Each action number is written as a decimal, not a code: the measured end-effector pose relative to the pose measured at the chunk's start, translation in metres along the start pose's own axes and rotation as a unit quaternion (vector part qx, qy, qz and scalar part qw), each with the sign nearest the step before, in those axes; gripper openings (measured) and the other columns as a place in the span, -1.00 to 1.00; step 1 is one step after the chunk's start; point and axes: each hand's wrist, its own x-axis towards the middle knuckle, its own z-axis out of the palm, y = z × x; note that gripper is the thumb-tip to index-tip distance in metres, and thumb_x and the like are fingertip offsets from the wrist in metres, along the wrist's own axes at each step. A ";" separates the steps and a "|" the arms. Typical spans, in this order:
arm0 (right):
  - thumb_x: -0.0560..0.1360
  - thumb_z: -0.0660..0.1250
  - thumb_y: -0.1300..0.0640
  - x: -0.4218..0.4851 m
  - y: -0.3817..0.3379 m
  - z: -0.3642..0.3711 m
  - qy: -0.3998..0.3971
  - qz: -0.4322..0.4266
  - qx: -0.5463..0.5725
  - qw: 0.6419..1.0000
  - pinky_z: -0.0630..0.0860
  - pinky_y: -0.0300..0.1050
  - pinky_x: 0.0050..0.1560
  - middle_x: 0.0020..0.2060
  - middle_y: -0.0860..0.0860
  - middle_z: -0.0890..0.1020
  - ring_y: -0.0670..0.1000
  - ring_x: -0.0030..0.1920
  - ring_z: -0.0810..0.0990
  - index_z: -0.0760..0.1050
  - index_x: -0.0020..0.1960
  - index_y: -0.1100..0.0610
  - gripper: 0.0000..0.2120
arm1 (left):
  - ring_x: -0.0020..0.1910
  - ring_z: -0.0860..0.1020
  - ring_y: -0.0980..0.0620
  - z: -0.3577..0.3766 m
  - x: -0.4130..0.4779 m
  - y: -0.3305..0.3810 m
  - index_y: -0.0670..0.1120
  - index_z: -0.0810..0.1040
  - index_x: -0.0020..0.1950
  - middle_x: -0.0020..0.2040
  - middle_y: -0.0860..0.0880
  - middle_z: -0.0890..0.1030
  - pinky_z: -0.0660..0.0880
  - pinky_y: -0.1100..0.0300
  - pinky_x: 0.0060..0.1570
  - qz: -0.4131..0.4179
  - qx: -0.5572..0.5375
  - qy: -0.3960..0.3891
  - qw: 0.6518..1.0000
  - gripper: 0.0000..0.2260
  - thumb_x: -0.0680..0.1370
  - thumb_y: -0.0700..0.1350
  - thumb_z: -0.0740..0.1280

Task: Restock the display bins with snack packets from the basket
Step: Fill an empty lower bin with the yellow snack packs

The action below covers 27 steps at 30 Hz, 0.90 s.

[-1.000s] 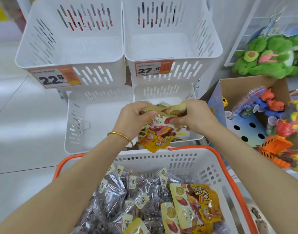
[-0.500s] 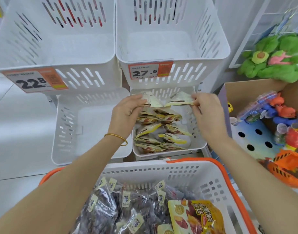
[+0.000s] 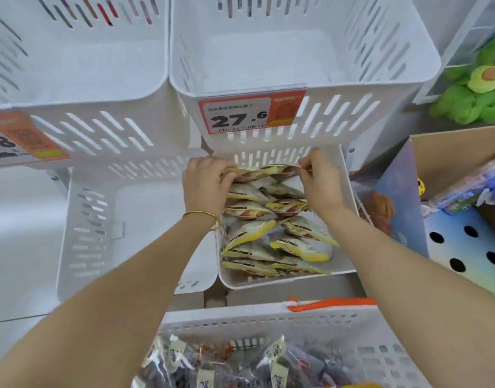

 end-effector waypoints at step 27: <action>0.60 0.13 0.30 -0.154 -0.052 -0.119 -0.153 0.036 0.048 0.986 0.46 -0.04 0.18 0.27 0.13 0.47 0.11 0.20 0.49 0.36 0.36 0.17 -0.66 | 0.10 0.47 -0.25 -0.104 -0.170 0.041 -0.14 0.58 0.03 0.06 -0.15 0.55 0.18 0.22 0.09 0.118 -0.007 -0.145 0.982 -0.78 0.44 -0.25 0.24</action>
